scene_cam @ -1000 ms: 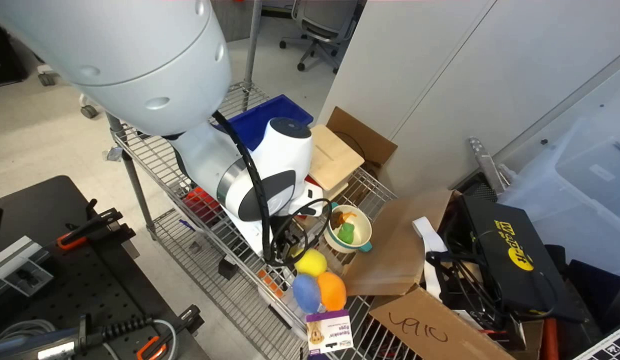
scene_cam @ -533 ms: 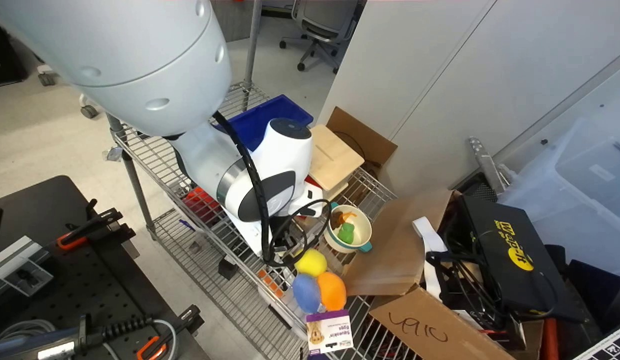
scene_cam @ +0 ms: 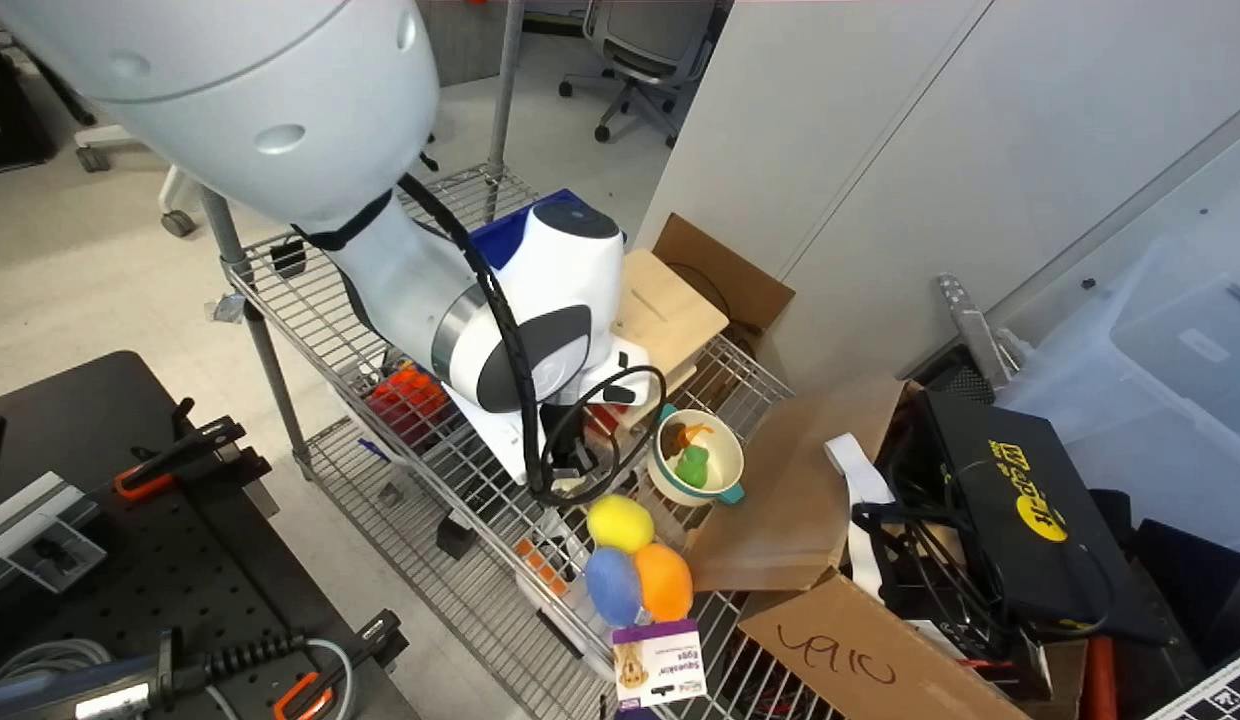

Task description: Put the tortoise doll in the blue box

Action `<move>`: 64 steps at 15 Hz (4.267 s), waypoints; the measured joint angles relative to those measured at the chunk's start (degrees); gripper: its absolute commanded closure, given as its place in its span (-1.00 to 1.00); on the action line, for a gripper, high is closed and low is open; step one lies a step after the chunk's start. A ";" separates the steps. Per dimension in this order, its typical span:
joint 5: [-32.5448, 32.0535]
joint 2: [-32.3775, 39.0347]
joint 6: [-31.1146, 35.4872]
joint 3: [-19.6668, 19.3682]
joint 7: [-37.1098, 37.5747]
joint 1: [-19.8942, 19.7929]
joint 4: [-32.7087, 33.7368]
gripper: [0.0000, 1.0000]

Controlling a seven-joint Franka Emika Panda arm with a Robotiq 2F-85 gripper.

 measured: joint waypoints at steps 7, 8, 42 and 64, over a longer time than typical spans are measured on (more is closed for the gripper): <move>-2.40 -5.35 -3.80 -3.40 5.21 4.24 -1.16 0.97; -2.88 -6.02 -4.50 -3.52 5.81 4.35 -1.38 0.97; -7.82 -29.29 -14.70 7.06 15.57 4.21 -13.50 0.97; -0.40 -27.31 -12.60 8.00 18.34 -0.56 -5.29 0.97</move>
